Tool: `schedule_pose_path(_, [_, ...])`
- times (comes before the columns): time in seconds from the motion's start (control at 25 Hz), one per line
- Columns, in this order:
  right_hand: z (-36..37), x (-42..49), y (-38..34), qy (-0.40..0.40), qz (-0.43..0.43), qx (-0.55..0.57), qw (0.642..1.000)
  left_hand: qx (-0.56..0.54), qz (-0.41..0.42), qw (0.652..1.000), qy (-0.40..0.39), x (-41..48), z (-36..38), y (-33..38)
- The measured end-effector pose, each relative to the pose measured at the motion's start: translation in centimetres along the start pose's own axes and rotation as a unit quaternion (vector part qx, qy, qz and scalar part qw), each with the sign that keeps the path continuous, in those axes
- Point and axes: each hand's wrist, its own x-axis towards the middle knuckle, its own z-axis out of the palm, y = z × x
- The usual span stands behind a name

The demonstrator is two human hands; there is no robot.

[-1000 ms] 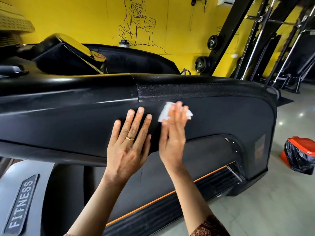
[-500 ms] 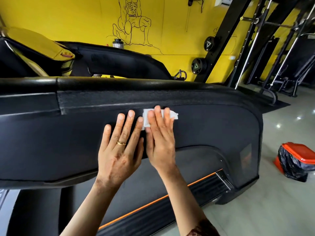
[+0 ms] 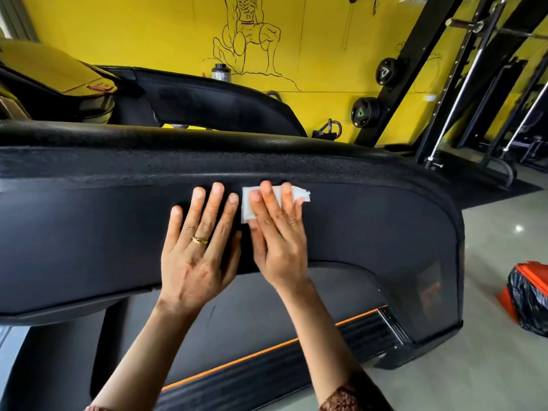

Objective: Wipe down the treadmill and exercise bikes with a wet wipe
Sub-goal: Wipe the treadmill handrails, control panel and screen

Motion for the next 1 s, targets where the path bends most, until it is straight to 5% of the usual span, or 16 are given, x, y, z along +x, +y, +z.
schedule_pose_path(0.08, [-1.6,-1.1,4.3,0.004,0.0,-0.016,1.0,0.001,-0.002,1.0,-0.005,0.0,0.6,0.9])
schedule_pose_path(0.24, [-3.0,-2.2,7.3,0.128,0.304,0.006,0.944,0.019,-0.016,1.0,-0.005,-0.3,1.4,2.4])
schedule_pose_path(0.28, [-2.3,-2.2,5.9,0.106,0.279,0.015,0.954,0.021,-0.017,1.0,-0.007,-0.3,1.6,2.6])
schedule_pose_path(0.36, [-1.4,-3.7,3.2,-0.01,0.091,0.022,0.996,0.029,-0.013,0.999,-0.011,-0.3,1.7,2.8])
schedule_pose_path(0.44, [-2.1,-5.8,4.8,-0.074,-0.05,0.005,0.996,0.04,-0.017,0.999,-0.017,-0.7,1.8,2.9])
schedule_pose_path(0.52, [-3.6,-7.3,8.5,-0.049,-0.002,-0.022,0.999,0.049,-0.028,0.998,-0.033,-1.7,1.4,3.0])
schedule_pose_path(0.64, [-3.8,-5.4,9.9,0.08,0.218,-0.015,0.973,0.057,-0.021,0.997,-0.053,-2.9,1.1,3.0])
schedule_pose_path(0.88, [-2.1,-7.5,4.9,-0.111,-0.083,0.023,0.99,0.055,-0.044,0.995,-0.072,-4.2,0.3,2.5])
schedule_pose_path(1.0, [-4.1,-9.1,8.5,-0.057,0.068,-0.022,0.996,0.057,-0.057,0.994,-0.079,-5.0,-0.3,2.2])
